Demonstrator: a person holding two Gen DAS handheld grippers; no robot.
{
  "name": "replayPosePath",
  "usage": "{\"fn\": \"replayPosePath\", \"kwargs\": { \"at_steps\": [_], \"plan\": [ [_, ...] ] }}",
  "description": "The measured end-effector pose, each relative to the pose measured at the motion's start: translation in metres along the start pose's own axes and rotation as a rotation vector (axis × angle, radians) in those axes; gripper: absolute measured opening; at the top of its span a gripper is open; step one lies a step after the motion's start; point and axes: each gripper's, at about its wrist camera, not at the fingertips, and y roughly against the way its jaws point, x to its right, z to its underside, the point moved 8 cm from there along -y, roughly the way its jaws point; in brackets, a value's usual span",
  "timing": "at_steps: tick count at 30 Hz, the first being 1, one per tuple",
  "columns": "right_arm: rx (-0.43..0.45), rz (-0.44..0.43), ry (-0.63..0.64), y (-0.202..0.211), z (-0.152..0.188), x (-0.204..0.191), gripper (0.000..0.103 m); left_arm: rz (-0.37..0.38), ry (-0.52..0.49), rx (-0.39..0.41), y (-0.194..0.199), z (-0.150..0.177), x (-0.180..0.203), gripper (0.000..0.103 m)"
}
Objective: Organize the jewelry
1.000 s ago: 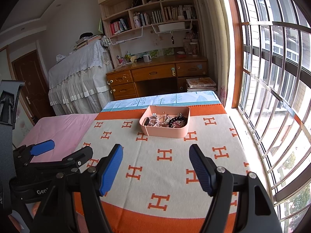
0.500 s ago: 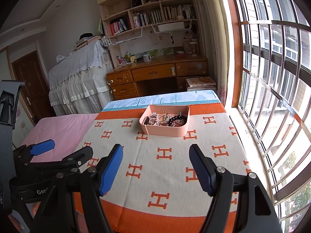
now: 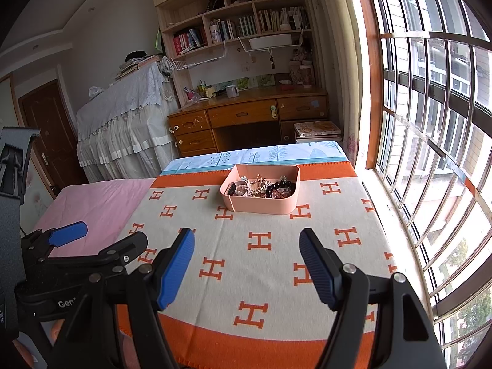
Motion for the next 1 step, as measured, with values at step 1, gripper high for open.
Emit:
{"fn": "replayPosePath", "kwargs": {
  "at_steps": [1],
  "plan": [
    [0.0, 0.0, 0.0, -0.0001, -0.0003, 0.0001, 0.072, 0.0, -0.001, 0.0, 0.0, 0.0, 0.0001, 0.102]
  ]
}}
